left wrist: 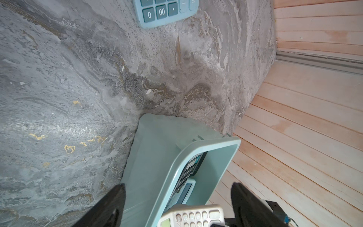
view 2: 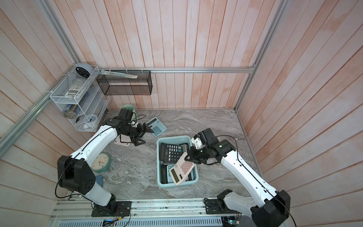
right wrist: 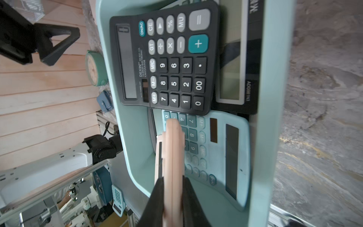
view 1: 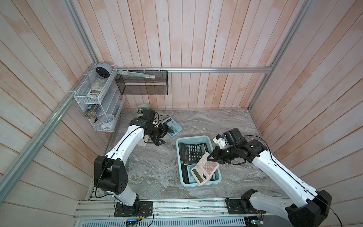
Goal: Put the calculator in the storage box
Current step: Pick up the calculator at the center of the board, then place the calculator in the storage box.
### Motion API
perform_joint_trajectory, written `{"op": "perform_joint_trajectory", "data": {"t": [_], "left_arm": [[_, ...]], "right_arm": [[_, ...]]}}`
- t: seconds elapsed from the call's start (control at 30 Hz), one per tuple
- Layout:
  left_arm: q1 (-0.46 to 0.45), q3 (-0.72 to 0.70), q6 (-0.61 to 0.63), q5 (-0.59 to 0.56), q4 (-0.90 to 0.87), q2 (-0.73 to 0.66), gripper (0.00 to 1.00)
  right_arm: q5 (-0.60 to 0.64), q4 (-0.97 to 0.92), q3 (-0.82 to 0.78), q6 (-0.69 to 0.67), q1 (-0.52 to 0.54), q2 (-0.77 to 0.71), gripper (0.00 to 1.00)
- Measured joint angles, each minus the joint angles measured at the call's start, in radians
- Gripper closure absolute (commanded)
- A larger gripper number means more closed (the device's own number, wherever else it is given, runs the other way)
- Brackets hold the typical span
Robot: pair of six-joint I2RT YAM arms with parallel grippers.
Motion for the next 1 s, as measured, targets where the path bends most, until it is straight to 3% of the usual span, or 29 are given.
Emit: {"op": "perform_joint_trajectory", "data": {"t": [0.2,0.53,1.0], "left_arm": [[0.004,-0.037,-0.002,0.000,0.028,-0.023,0.13],[0.007,-0.056,-0.007,0.000,0.042,-0.056,0.13],[0.008,-0.089,-0.028,-0.031,0.051,-0.069,0.13]], "right_arm": [[0.151,-0.009,0.000,0.059,0.013,-0.004,1.00],[0.260,0.021,0.010,0.105,0.029,-0.004,1.00],[0.238,0.103,-0.027,0.128,0.066,-0.091,1.00]]}}
